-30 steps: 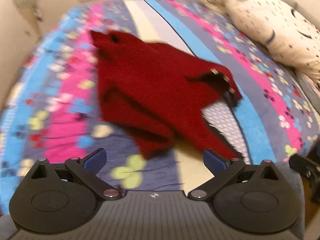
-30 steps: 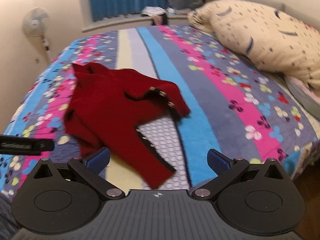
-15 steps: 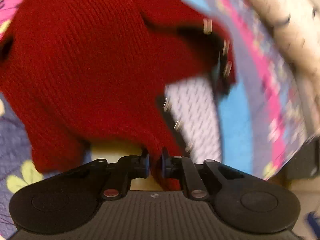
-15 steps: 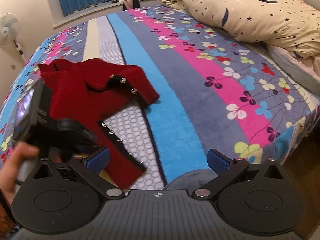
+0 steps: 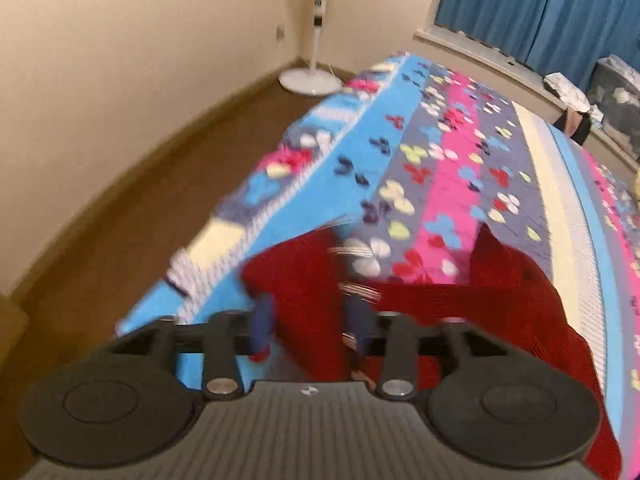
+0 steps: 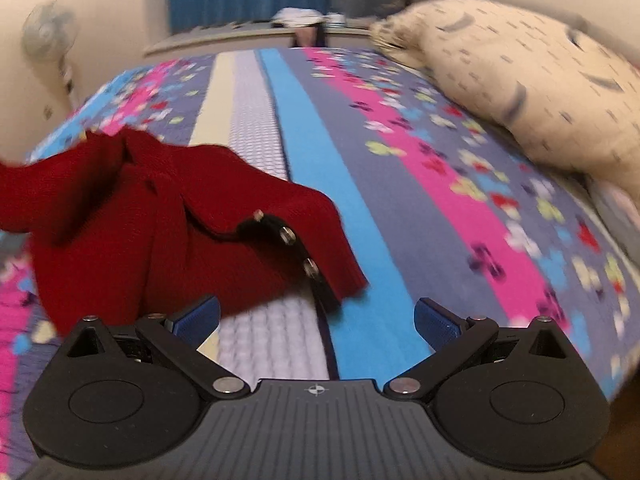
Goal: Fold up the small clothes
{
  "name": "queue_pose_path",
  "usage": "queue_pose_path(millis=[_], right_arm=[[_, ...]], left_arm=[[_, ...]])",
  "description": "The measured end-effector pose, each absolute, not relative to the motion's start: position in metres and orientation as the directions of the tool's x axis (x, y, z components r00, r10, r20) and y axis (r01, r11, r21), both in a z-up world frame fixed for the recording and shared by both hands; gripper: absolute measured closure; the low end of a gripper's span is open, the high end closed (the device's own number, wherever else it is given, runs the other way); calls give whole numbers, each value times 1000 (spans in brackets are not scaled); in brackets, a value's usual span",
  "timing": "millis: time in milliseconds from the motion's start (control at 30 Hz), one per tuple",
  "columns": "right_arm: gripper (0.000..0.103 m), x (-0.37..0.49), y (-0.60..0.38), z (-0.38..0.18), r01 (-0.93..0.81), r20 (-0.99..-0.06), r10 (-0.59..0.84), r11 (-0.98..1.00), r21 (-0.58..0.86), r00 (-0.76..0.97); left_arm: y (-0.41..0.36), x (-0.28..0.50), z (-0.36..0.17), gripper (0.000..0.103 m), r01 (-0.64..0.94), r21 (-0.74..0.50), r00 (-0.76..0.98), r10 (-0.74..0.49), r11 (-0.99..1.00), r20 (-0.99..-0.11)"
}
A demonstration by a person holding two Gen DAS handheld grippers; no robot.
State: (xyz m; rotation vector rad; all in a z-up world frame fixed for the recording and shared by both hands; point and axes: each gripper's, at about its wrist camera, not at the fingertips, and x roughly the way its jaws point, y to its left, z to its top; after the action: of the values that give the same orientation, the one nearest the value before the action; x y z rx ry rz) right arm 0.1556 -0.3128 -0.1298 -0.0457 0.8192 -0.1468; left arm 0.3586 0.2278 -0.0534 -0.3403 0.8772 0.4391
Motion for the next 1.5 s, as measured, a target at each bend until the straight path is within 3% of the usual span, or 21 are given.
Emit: queue_pose_path(millis=[33,67,200,233,267,367,433,500,533,567,700,800,933,967,1033,1067,1100,1133,1167,1267,1500], right_arm=[[1,174,-310,-139,87,-726,-153,988,-128,670],[1,192,-307,-149,75,-725,-178,982,-172,665],[5,258,-295,-195,-10,-750,-268,939,-343,605],[41,270,-293,-204,-48,-758,-269,929,-368,594],[90,282,-296,-205,-85,-771,-255,925,-371,583],[91,316,-326,-157,-26,-743,-161,972,-233,649],[91,357,-358,-113,103,-669,-224,971,-216,708],[52,400,-408,-69,421,-586,-422,895,-147,692],[24,408,-423,-55,526,-537,-498,843,-114,681],[20,409,-430,-47,547,-503,-513,832,-91,696],[20,375,-429,-76,268,-611,-205,963,13,765],[19,339,-419,-143,70,-758,85,983,170,647],[16,328,-397,-205,23,-812,208,965,262,546],[9,332,-395,-213,49,-809,205,960,277,551],[5,344,-393,-229,142,-803,163,945,293,573],[13,349,-390,-236,177,-812,161,935,308,561],[28,350,-383,-247,196,-828,190,921,336,527],[66,355,-378,-248,212,-835,196,914,345,514],[84,352,-374,-243,201,-825,207,912,357,526],[86,333,-364,-204,137,-776,222,920,368,591],[87,246,-384,-99,191,-704,261,848,494,661]], left_arm=[[229,352,-58,15,-500,-129,567,211,856,-796],[220,344,-68,9,-493,-142,570,196,859,-798],[182,311,-122,9,-420,-179,510,69,890,-857],[173,300,-131,9,-407,-192,491,36,893,-870],[162,285,-143,9,-390,-207,468,0,897,-884],[134,260,-177,9,-340,-246,418,-88,908,-904],[112,248,-192,9,-311,-269,389,-136,912,-911],[90,235,-201,9,-291,-317,374,-198,903,-906],[79,231,-203,9,-270,-345,371,-234,899,-899],[70,229,-205,9,-248,-377,370,-272,893,-888],[27,225,-213,9,-136,-461,345,-394,877,-852],[-3,229,-223,9,-59,-461,316,-421,886,-850],[-38,241,-240,9,16,-460,277,-446,888,-851],[-45,247,-243,8,25,-452,280,-440,892,-853],[-57,259,-253,5,37,-425,279,-417,905,-865],[-62,265,-253,7,28,-401,279,-392,916,-877],[-66,268,-251,16,17,-370,289,-359,929,-887],[-69,269,-245,60,7,-318,314,-304,948,-900],[-70,268,-238,72,15,-300,327,-289,954,-900],[-40,255,-194,78,-12,-339,412,-304,941,-859],[58,196,-85,80,-47,-342,551,-262,938,-793]])
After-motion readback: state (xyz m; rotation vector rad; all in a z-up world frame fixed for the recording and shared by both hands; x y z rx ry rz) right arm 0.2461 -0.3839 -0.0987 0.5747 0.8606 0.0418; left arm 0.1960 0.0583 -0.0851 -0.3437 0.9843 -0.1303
